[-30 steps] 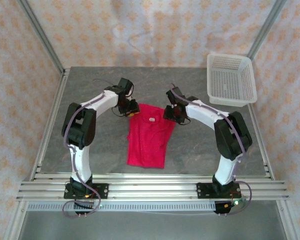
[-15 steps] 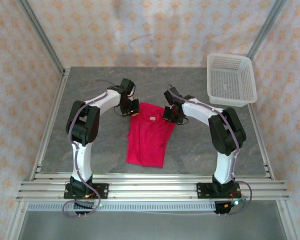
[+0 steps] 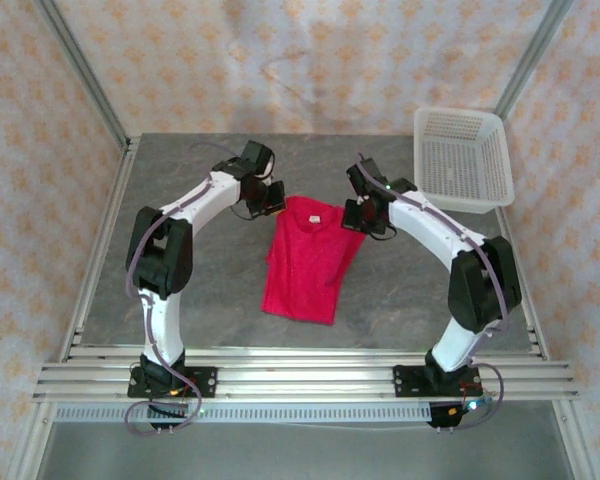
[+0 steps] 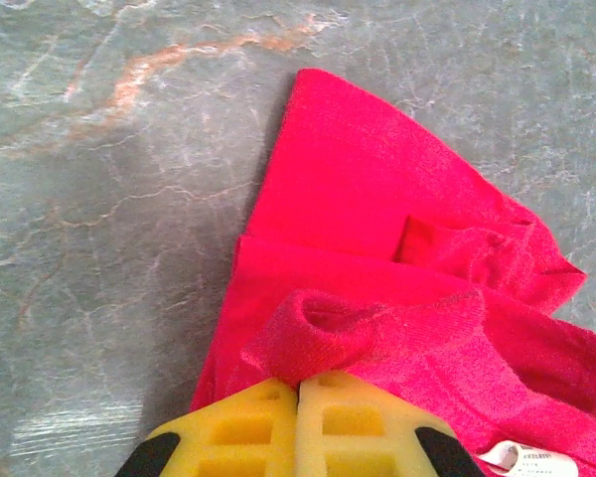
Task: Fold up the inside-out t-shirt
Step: Smooth out the T-shirt at the center of the table.
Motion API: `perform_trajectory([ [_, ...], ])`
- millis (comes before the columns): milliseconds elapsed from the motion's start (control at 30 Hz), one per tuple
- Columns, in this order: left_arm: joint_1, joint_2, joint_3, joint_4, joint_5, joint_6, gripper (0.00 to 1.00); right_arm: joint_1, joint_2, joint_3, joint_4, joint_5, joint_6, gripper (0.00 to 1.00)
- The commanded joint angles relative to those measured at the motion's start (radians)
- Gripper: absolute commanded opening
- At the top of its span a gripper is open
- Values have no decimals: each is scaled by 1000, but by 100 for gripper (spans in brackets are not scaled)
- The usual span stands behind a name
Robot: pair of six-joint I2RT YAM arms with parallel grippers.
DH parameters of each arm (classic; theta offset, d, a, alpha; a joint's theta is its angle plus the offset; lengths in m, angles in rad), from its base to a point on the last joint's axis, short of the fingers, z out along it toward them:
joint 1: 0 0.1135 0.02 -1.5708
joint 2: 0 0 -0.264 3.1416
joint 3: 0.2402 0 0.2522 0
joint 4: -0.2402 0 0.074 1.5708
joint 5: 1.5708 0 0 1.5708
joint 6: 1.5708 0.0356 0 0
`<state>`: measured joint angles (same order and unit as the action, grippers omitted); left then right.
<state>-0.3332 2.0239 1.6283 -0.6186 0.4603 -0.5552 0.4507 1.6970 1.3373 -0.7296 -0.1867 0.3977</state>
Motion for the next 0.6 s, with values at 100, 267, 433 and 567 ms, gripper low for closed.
perform_trajectory([
  [100,-18,121,79,12,-24,3,0,-65,-1,-150,92,234,-13,0],
  [267,-20,120,101,-10,-62,15,48,-85,82,-94,80,265,-22,28],
  [433,-20,-43,-28,-38,-112,58,65,-84,21,-90,4,180,8,70],
  [567,-21,-171,-219,65,-9,26,65,-87,-38,-202,85,54,56,87],
])
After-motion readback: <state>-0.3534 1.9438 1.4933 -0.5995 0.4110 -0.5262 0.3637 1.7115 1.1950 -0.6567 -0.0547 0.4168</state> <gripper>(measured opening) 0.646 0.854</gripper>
